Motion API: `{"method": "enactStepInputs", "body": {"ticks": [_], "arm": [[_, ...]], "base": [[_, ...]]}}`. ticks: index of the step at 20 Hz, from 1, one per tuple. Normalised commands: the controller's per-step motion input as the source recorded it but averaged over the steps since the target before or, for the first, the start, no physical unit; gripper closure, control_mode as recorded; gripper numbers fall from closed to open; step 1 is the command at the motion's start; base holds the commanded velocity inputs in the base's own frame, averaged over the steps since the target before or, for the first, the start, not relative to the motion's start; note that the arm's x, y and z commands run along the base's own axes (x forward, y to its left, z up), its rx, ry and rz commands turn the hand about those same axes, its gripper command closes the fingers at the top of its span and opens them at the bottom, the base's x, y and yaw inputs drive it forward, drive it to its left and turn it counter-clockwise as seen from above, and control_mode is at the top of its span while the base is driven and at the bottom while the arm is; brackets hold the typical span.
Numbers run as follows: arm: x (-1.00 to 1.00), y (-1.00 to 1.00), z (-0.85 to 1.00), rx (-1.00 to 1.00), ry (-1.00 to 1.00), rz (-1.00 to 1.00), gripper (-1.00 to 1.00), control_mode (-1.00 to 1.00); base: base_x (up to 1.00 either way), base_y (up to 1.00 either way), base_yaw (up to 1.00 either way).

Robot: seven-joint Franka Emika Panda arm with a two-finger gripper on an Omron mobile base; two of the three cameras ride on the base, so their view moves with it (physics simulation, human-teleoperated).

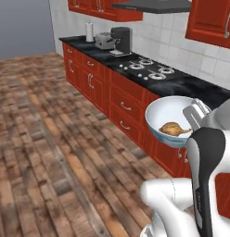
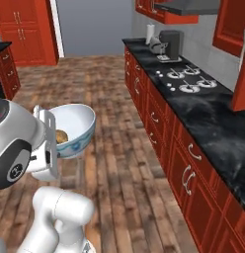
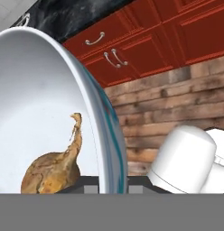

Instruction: Pick the onion from the cabinet and place it in the bowl. Then pick the bowl and place it in the sink. Then turn on the sink facuet.

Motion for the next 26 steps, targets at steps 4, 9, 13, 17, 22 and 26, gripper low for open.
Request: {"method": "enactStepInputs", "body": {"ticks": [4, 9, 13, 17, 22, 26], "arm": [[0.00, 0.00, 0.00, 0.00, 0.00, 0.00, 1.00, 1.00], [0.00, 0.00, 0.00, 0.00, 0.00, 0.00, 1.00, 1.00], [0.00, 0.00, 0.00, 0.00, 0.00, 0.00, 1.00, 1.00], [0.00, 0.00, 0.00, 0.00, 0.00, 0.00, 1.00, 1.00], [0.00, 0.00, 0.00, 0.00, 0.00, 0.00, 1.00, 1.00], [0.00, 0.00, 0.00, 0.00, 0.00, 0.00, 1.00, 1.00]], "base": [[0.81, 0.26, 0.06], [0.99, 0.46, 0.02], [1.00, 0.49, 0.01], [1.00, 0.45, 0.01], [1.00, 0.51, 0.03], [1.00, 0.55, 0.04]]}}
